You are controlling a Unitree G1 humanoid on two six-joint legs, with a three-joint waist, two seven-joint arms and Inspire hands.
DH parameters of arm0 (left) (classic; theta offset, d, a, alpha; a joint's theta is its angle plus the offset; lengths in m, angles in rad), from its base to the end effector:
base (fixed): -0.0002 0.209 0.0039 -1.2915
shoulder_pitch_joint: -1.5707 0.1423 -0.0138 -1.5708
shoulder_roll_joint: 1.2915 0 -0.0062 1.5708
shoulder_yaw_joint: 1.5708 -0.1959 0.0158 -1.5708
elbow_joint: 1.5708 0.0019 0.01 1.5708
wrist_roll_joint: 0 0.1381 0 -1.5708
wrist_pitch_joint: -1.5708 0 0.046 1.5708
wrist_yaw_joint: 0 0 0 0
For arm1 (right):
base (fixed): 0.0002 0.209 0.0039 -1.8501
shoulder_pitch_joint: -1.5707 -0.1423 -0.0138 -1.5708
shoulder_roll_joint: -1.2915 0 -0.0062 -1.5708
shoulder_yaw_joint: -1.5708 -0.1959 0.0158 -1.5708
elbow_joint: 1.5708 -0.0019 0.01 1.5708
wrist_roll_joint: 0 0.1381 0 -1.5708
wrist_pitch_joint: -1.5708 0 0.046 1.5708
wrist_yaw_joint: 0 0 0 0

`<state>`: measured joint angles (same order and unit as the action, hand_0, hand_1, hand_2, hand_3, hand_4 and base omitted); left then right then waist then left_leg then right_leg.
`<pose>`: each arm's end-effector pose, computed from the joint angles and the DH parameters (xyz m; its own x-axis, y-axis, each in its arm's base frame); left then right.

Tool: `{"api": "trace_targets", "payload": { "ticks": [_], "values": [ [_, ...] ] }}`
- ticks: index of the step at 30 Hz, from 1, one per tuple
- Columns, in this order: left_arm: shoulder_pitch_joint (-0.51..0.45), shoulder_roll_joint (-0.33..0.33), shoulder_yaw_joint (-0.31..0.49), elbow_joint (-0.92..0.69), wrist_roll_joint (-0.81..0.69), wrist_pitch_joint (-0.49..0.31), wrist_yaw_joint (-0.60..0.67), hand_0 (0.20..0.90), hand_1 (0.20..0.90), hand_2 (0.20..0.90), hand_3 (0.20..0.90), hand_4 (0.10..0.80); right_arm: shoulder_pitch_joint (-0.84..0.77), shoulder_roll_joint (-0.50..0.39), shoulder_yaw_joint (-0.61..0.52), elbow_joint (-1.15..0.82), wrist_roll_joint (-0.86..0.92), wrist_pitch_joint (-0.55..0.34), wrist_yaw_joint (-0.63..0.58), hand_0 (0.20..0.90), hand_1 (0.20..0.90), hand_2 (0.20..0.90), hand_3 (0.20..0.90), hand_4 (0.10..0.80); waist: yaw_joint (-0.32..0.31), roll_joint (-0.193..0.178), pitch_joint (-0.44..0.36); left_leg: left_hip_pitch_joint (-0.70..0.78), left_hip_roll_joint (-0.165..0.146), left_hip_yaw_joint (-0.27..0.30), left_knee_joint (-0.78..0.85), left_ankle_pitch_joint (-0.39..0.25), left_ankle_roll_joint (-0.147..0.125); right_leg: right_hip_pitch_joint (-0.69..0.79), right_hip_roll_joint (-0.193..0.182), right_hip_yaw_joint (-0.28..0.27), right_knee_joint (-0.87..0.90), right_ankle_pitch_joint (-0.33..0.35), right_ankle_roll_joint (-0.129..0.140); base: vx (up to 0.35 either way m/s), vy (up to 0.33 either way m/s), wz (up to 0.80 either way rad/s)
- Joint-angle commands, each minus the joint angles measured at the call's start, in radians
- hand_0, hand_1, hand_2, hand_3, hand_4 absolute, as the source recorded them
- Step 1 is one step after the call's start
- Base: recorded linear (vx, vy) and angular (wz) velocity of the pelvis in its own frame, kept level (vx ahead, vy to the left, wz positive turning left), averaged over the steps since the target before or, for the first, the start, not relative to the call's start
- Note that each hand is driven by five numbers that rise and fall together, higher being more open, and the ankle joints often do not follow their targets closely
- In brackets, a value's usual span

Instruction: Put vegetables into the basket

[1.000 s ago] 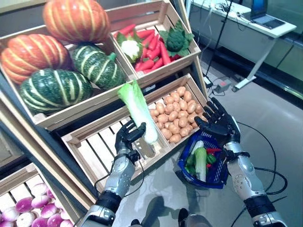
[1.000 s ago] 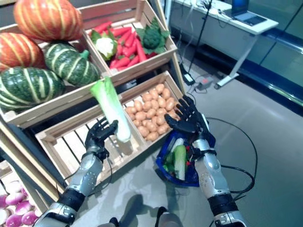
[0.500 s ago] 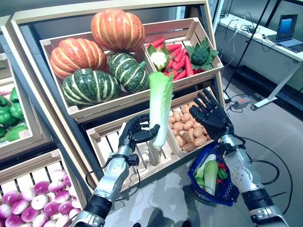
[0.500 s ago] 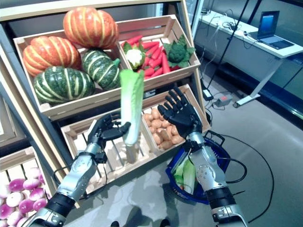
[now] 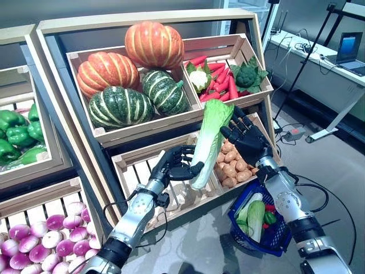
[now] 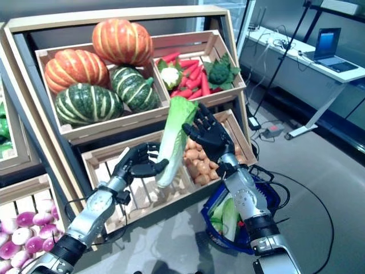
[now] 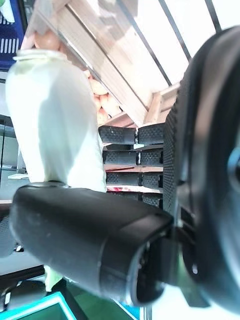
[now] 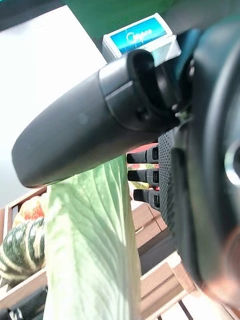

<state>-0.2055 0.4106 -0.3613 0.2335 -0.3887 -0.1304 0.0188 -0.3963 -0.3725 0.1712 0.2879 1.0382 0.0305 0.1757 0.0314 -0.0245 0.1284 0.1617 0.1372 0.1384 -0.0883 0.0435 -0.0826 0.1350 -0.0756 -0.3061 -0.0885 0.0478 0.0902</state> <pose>0.2360 0.1722 0.0302 0.9620 -0.2708 -0.0348 0.2727 0.9593 0.0736 0.2816 -0.1853 0.0746 0.9422 0.3114 0.1234 -0.3252 0.7627 0.5590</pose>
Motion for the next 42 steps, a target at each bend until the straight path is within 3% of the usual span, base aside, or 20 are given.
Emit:
{"api": "trace_targets", "payload": {
  "ticks": [1, 12, 19, 21, 25, 42],
  "values": [
    [-0.133, 0.015, -0.052, -0.125, 0.035, -0.202, -0.016, 0.300, 0.300, 0.300, 0.300, 0.400, -0.161, 0.002, -0.002, 0.031, 0.063, -0.047, 0.056, 0.900, 0.900, 0.900, 0.900, 0.800, 0.018, -0.022, -0.090, -0.009, -0.033, 0.041, 0.001, -0.078, 0.021, 0.045, -0.031, -0.011, 0.001, -0.047, -0.001, 0.000, 0.000, 0.00],
    [-0.177, 0.052, -0.089, -0.173, 0.083, -0.222, -0.018, 0.300, 0.300, 0.300, 0.300, 0.400, -0.232, -0.048, 0.083, 0.198, -0.065, 0.023, 0.043, 0.900, 0.900, 0.900, 0.900, 0.800, 0.028, -0.024, -0.090, -0.009, -0.033, 0.035, 0.001, -0.078, 0.020, 0.048, -0.035, -0.011, 0.001, -0.048, -0.001, -0.001, 0.001, 0.00],
    [-0.188, 0.054, -0.119, -0.169, 0.054, -0.236, -0.046, 0.300, 0.300, 0.300, 0.300, 0.400, -0.289, -0.039, 0.116, 0.248, 0.014, 0.016, 0.073, 0.900, 0.900, 0.900, 0.900, 0.800, 0.038, -0.024, -0.087, -0.009, -0.031, 0.028, 0.001, -0.077, 0.018, 0.050, -0.036, -0.013, 0.001, -0.051, -0.004, -0.004, -0.003, 0.01],
    [-0.183, 0.055, -0.127, -0.175, 0.048, -0.233, -0.053, 0.300, 0.300, 0.300, 0.300, 0.400, -0.303, -0.026, 0.111, 0.245, 0.042, -0.012, 0.084, 0.300, 0.300, 0.300, 0.300, 0.400, 0.042, -0.024, -0.087, -0.009, -0.031, 0.024, 0.001, -0.077, 0.018, 0.051, -0.036, -0.015, 0.001, -0.052, -0.005, -0.011, -0.008, 0.04],
    [-0.171, 0.058, -0.136, -0.180, 0.039, -0.234, -0.062, 0.300, 0.300, 0.300, 0.300, 0.400, -0.319, -0.004, 0.094, 0.216, 0.063, -0.051, 0.069, 0.300, 0.300, 0.300, 0.300, 0.400, 0.047, -0.019, -0.088, -0.014, -0.032, 0.016, 0.001, -0.076, 0.017, 0.050, -0.037, -0.014, 0.001, -0.053, -0.004, -0.004, -0.001, 0.01],
    [-0.158, 0.069, -0.141, -0.168, 0.030, -0.238, -0.049, 0.300, 0.300, 0.300, 0.300, 0.400, -0.325, -0.046, 0.067, 0.236, 0.072, -0.062, 0.057, 0.300, 0.300, 0.300, 0.300, 0.400, 0.040, -0.021, -0.094, -0.021, -0.032, 0.014, 0.001, -0.075, 0.021, 0.040, -0.037, -0.005, 0.001, -0.049, -0.003, -0.002, 0.004, 0.04]
  ]
}}
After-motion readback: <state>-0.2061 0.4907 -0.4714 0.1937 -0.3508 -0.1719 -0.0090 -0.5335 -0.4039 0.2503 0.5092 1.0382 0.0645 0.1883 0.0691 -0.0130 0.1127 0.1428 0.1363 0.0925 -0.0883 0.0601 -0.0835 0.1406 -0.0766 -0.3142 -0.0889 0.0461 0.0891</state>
